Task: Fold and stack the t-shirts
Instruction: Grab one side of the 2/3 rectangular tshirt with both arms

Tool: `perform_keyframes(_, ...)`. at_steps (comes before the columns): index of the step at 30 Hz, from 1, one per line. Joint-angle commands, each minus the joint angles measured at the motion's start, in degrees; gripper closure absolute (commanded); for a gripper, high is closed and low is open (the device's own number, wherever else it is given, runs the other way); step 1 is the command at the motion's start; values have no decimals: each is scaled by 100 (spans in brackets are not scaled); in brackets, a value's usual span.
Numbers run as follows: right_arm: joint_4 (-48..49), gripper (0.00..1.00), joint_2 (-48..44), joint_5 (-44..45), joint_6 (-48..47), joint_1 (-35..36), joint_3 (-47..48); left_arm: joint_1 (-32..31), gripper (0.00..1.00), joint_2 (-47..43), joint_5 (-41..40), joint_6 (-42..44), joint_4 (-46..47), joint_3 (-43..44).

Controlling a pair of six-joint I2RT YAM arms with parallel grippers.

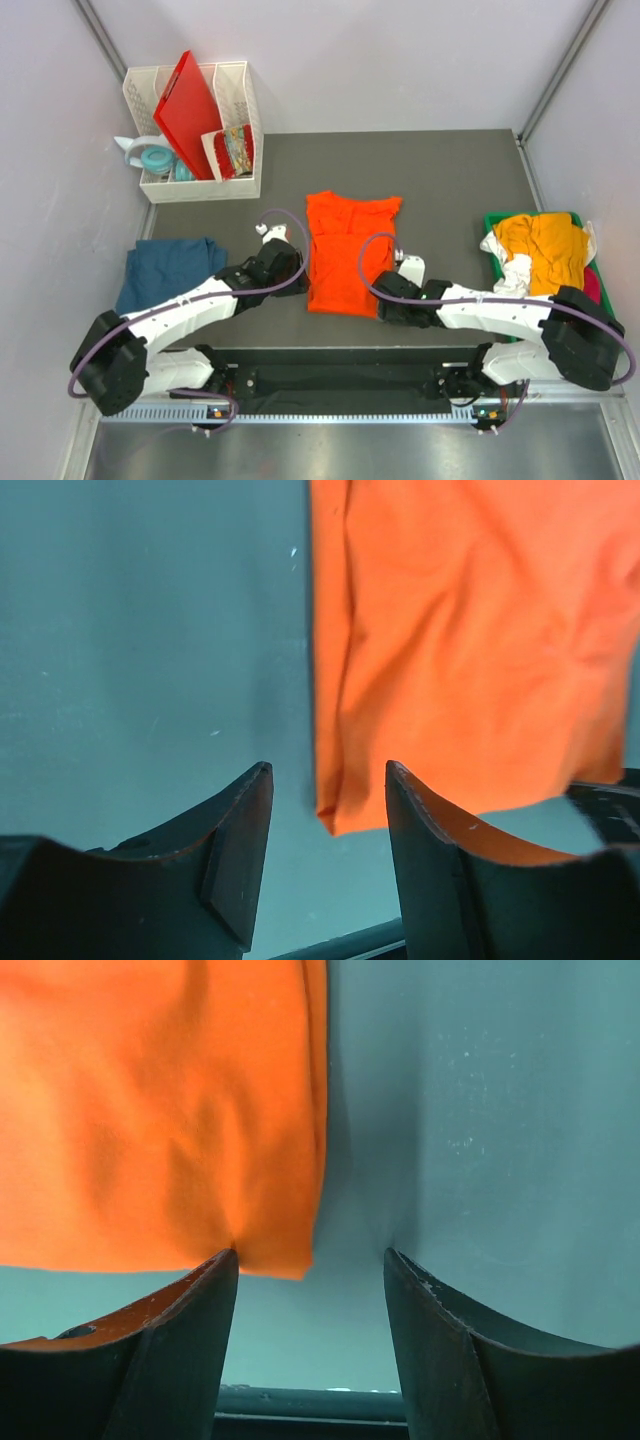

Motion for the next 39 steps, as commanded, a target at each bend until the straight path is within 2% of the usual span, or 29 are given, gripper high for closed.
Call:
perform_keyframes(1, 288, 40, 300, 138, 212, 113, 250, -34, 46, -349, -280, -90, 14, 16)
perform_keyframes(6, 289, 45, 723, -64, 352, 121, 224, -43, 46, -385, -316, -47, -56, 60)
perform_keyframes(9, 192, 52, 811, -134, 519, 148, 145, -52, 46, -376, -333, 24, -74, 95)
perform_keyframes(15, -54, 73, 767, -222, 809, 165, -40, -61, 46, -191, -307, 85, -100, 218)
perform_keyframes(20, -212, 99, 723, -231, 968, 271, -49, -113, 46, -104, -254, 50, -39, 254)
perform_keyframes(26, -344, 100, 758, -196, 968, 350, 83, -587, 45, 169, -377, -37, -118, 376)
perform_keyframes(29, -379, 100, 802, -178, 950, 394, 127, -824, 41, 230, -553, -160, -153, 394)
perform_keyframes(39, -388, 100, 846, -196, 863, 420, 144, -913, 40, 371, -430, -406, -232, 192)
